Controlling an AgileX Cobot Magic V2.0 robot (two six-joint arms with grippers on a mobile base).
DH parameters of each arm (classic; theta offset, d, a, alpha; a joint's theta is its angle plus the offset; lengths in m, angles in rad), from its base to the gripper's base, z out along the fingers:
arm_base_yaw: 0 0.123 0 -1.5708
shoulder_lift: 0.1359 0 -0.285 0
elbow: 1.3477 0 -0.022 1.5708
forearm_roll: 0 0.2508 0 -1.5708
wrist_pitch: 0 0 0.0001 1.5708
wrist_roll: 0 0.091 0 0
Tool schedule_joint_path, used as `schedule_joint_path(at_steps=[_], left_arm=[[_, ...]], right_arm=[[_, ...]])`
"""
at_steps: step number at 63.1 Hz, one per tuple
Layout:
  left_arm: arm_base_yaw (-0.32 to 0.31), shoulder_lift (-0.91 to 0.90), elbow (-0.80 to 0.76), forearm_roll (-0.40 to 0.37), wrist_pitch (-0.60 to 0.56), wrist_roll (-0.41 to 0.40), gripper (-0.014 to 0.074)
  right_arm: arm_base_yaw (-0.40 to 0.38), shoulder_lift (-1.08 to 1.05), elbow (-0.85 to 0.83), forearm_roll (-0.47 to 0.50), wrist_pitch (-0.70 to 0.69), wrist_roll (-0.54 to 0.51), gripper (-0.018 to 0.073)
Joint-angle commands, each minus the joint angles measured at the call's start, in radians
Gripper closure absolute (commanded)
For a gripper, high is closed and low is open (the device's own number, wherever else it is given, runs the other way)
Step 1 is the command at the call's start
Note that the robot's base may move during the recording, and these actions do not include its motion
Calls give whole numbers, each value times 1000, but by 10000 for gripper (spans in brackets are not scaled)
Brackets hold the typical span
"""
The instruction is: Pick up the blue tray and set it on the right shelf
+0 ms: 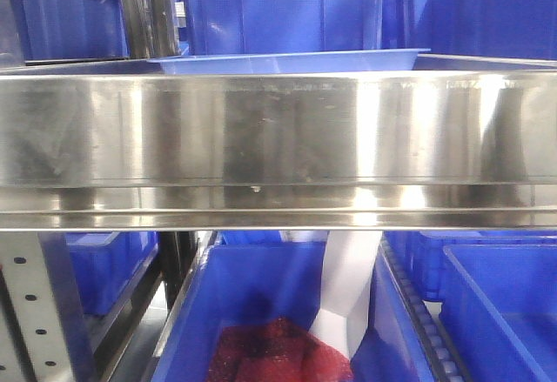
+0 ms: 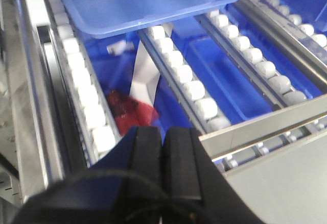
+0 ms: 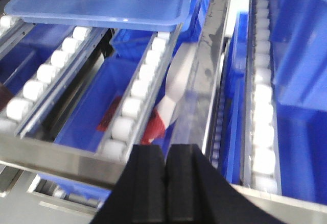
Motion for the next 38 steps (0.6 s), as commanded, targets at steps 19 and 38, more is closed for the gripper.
schedule_joint_path(at_steps=[19,38], left_arm=[[-9,-406,483,70,-374,14,645],[-9,-486,593,76,-461,14,645]], right_arm=[[-2,-543,493,-99,-337,-16,508],[-2,-641,589,-101,-456,-16,508]])
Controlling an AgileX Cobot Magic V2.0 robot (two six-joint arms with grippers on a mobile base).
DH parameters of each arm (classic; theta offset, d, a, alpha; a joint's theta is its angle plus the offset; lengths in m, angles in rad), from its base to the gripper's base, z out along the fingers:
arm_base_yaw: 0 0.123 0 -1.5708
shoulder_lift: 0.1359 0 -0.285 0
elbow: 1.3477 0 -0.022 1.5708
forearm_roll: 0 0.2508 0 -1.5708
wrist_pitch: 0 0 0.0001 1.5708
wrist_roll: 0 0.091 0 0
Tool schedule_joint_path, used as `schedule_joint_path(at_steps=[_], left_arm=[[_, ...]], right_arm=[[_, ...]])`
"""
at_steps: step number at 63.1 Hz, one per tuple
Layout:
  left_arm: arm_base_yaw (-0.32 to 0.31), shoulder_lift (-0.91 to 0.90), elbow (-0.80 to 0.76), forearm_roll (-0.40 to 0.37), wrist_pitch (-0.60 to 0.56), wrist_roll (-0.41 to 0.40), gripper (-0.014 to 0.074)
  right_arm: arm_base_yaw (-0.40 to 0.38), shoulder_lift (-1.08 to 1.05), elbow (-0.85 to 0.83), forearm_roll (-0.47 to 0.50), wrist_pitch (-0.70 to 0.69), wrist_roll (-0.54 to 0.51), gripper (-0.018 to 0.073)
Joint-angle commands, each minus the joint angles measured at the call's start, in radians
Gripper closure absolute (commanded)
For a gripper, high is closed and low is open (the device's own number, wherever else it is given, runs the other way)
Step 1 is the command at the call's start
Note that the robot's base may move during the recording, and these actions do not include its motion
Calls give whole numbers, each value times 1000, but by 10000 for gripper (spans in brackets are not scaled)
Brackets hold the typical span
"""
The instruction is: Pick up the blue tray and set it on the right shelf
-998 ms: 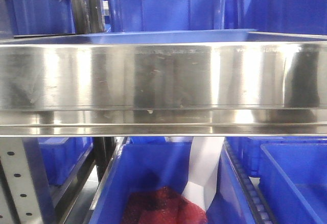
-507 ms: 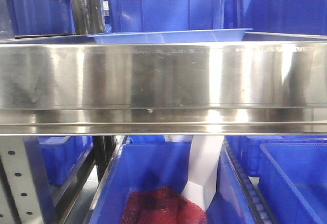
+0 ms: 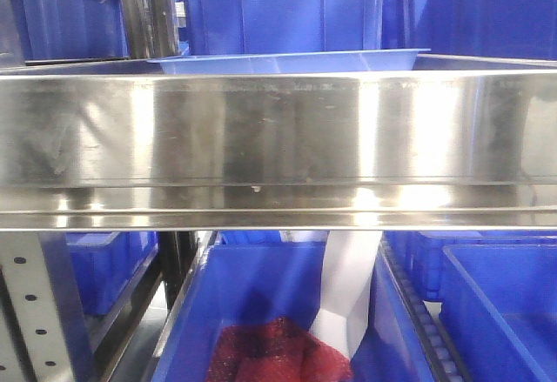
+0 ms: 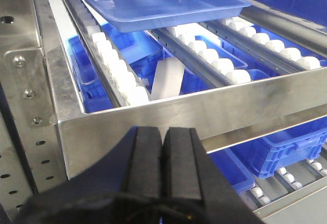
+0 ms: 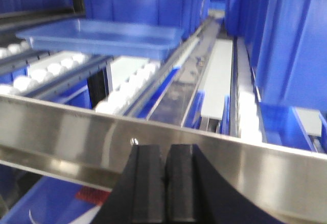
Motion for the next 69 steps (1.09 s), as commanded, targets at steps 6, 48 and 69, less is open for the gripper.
schedule_joint_path(at_steps=[6,48,69], left_arm=[[-9,5,-26,0,-98,7,645],[222,-171,71,-124,-134,187,645],[448,-345,417,-136,-403,189,645]], right_arm=[[-2,11,-22,-18,-112,-16,508],[-2,11,-22,-18,-112,-16,508],[-2,11,-22,-18,-112,-16,508]])
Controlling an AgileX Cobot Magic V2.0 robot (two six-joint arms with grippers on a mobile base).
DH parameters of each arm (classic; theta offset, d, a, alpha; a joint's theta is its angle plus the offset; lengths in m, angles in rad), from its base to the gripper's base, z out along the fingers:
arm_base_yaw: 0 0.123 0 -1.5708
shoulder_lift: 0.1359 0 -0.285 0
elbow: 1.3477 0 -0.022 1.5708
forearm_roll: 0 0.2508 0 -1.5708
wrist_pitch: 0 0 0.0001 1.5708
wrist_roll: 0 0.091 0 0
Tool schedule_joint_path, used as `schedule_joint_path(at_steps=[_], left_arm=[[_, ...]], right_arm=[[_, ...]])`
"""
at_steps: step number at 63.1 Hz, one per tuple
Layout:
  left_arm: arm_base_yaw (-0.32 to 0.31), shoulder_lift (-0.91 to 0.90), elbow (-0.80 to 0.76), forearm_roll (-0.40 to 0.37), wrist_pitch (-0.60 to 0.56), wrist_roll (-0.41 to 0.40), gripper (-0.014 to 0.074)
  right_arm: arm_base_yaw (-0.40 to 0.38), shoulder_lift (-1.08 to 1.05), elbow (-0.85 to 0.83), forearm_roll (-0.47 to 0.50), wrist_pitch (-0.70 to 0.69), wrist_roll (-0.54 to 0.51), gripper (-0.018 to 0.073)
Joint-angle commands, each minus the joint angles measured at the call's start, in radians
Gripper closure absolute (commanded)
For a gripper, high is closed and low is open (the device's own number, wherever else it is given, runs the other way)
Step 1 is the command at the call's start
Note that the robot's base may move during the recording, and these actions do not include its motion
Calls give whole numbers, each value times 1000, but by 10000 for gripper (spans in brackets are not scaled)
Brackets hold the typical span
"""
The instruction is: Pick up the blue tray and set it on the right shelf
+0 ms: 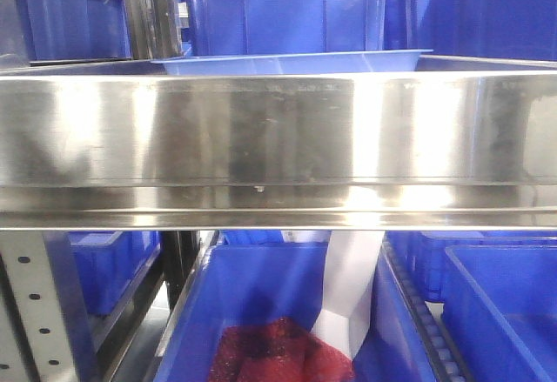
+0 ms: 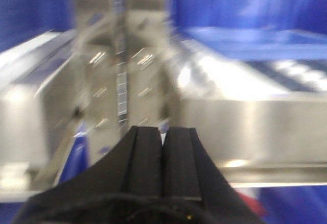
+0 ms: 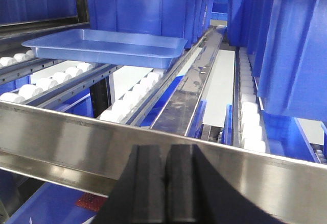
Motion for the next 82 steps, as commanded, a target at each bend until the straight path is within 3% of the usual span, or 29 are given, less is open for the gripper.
schedule_joint_path(at_steps=[1,6,8,64,71,82], left_arm=[[28,-10,43,-16,-189,6,645],[48,-10,113,-16,-287,4,645],[54,-12,105,-16,-241,4,645],[58,-12,108,-16,-253,4,645],[58,-12,108,-16,-253,4,645],[58,-12,108,-16,-253,4,645]], right_arm=[[-2,14,-26,-18,-94,-12,508],[-2,14,-26,-18,-94,-12,508],[-2,14,-26,-18,-94,-12,508],[-7,14,-26,-15,-101,-12,508],[-75,14,-1,-9,-159,-60,508],[-253,14,114,81,-328,-96,508]])
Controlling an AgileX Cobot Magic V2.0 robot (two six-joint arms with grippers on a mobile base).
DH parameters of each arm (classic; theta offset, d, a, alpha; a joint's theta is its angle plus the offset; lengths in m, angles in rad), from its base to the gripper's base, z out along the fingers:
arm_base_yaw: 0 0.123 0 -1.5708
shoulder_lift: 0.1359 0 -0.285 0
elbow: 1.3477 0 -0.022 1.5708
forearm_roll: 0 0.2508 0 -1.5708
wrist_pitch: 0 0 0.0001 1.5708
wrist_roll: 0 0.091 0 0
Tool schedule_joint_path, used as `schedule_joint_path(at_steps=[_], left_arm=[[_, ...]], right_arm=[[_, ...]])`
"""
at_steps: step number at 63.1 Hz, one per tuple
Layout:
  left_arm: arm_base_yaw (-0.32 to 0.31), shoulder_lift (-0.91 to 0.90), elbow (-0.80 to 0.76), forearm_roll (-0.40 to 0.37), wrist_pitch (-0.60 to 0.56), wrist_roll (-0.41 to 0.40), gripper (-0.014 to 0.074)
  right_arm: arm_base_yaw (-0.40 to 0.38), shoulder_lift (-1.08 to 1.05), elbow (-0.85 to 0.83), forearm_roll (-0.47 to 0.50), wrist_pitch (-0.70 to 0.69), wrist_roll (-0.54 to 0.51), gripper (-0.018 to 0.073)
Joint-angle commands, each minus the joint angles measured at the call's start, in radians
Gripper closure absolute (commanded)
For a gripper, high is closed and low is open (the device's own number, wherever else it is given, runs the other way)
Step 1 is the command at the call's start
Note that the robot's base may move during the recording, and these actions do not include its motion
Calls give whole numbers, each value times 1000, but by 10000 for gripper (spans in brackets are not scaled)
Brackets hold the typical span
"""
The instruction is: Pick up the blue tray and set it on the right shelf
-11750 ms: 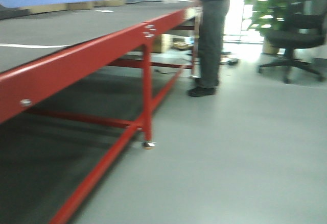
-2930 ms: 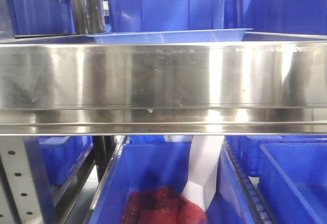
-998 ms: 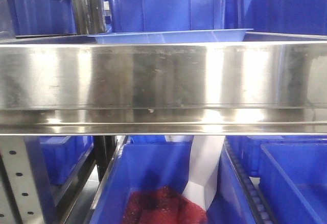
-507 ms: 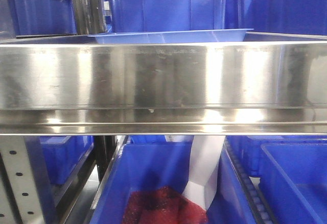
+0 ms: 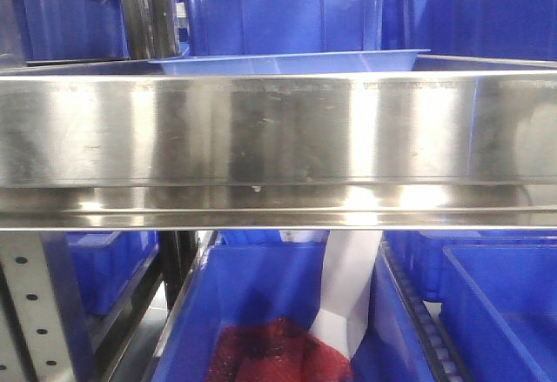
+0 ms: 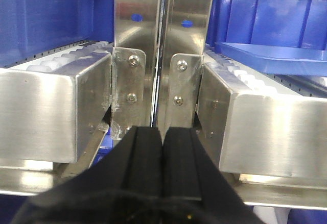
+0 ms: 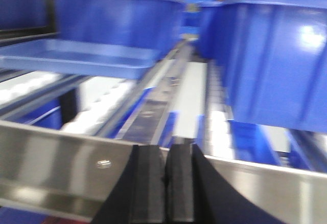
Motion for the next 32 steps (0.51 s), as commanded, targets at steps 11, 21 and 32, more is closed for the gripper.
schedule_joint_path(at_steps=[11,21,32], left_arm=[[1,-12,31,-8,-93,4,645],[1,-12,31,-8,-93,4,645],[1,-12,31,-8,-93,4,645]], right_arm=[[-191,-1,193,101,-351,-21,508],[-203,-45,249,95,-374,-21,508],[-202,-43,249,95,-371,-21,508]])
